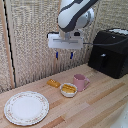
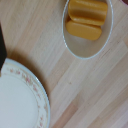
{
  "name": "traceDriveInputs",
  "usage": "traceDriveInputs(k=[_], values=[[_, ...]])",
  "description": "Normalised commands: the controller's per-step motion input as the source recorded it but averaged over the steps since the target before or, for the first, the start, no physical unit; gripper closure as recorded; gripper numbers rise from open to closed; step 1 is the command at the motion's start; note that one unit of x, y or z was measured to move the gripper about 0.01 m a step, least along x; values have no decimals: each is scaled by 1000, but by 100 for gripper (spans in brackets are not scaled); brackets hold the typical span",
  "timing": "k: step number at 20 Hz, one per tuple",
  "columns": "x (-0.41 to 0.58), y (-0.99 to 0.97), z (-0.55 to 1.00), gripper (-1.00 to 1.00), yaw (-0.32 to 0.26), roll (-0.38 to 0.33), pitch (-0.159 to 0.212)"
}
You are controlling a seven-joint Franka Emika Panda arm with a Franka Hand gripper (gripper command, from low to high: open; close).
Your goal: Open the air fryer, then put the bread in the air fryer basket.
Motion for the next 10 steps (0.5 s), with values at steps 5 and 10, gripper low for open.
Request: traceDriveInputs(k=[5, 10], values=[[83, -79, -32, -100, -194, -373, 0], [10, -91, -78, -100, -157, -375, -30]])
